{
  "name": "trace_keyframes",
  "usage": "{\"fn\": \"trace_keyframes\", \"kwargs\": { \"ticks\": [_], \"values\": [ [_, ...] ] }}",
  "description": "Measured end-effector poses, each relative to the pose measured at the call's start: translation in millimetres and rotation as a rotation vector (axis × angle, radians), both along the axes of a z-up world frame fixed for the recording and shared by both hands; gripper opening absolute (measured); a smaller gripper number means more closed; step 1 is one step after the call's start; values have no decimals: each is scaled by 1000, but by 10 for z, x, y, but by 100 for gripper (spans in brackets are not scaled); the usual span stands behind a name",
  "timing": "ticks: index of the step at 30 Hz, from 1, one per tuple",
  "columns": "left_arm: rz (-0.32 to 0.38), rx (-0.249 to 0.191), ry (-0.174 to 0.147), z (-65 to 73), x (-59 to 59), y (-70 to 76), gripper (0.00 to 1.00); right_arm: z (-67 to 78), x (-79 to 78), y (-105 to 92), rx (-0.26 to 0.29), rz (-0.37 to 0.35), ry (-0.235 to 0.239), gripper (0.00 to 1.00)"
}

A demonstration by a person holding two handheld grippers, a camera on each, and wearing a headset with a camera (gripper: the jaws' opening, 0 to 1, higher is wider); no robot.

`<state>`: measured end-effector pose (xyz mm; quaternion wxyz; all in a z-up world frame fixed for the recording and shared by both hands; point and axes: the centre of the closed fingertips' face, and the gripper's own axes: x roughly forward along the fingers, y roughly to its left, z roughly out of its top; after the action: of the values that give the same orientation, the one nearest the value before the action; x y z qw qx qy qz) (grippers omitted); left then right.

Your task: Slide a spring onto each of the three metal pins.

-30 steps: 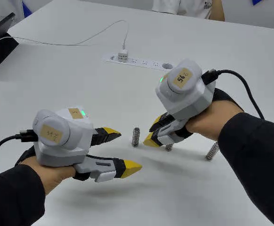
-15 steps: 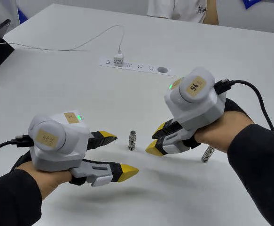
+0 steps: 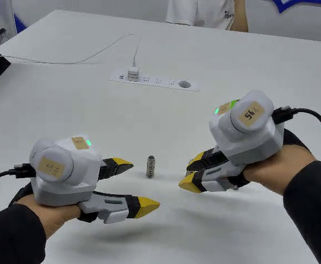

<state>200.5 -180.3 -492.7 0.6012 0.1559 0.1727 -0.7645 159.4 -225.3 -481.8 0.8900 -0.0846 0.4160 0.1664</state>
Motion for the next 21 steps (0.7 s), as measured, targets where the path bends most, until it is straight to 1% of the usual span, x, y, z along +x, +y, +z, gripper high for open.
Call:
{"fn": "trace_keyframes", "kwargs": {
  "ticks": [10, 21],
  "values": [
    [-2, 3, 3, -3, -10, 5, 62, 30, -194, -30, 13, -38, -19, 24],
    [-5, 10, 8, -19, -26, 8, 64, 18, -388, -112, 31, -91, -37, 25]
  ]
}}
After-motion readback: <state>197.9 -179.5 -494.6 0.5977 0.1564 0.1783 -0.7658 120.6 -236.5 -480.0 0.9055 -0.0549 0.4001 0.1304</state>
